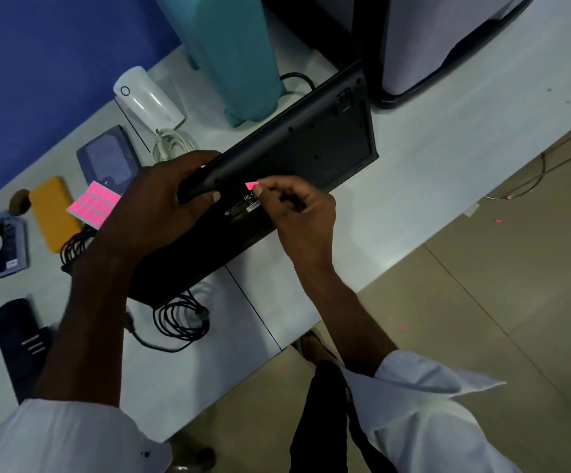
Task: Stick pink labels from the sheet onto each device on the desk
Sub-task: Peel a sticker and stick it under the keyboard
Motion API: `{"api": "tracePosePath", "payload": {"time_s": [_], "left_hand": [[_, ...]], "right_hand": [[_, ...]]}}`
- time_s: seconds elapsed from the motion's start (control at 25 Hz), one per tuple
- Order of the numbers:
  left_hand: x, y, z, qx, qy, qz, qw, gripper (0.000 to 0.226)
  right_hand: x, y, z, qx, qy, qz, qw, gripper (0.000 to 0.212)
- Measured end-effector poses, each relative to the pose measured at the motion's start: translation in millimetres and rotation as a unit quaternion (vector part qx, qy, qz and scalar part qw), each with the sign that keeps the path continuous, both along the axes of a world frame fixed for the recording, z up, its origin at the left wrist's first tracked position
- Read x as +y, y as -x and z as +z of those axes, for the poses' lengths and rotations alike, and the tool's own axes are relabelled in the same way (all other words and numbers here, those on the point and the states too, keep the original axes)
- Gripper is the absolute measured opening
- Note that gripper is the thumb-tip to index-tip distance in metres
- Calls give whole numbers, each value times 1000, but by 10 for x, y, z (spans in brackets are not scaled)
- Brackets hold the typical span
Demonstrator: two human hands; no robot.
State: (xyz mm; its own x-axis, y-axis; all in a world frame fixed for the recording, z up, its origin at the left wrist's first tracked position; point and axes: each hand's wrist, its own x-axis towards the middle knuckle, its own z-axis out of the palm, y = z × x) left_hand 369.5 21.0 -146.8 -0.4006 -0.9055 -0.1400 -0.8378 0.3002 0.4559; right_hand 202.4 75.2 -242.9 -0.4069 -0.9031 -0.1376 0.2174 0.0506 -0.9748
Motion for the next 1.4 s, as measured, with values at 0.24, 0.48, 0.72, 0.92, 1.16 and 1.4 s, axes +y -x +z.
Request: {"api": "tracePosePath", "payload": {"time_s": [0.24, 0.48, 0.72, 0.92, 1.16, 1.4], "left_hand": [[-77, -80, -69, 30, -8, -8, 999, 52], [-59, -118, -115, 34, -3, -10, 999, 54], [-29, -99, -97, 26, -13, -7, 1000, 56], [173, 15, 2, 11, 16, -2, 1000, 54], [939, 274, -53, 2, 95, 9, 995, 57], [1524, 490, -448, 15, 179, -2, 984, 56]], "right_hand": [[-45, -86, -53, 48, 32, 12, 998, 10], [-83, -186, -8, 79, -3, -27, 997, 9], [-122, -47, -3, 56, -52, -79, 994, 38], [118, 50, 4, 26, -44, -56, 997, 14], [872, 326, 312, -129, -87, 59, 986, 41], [1077, 311, 391, -90, -183, 28, 979, 28]]}}
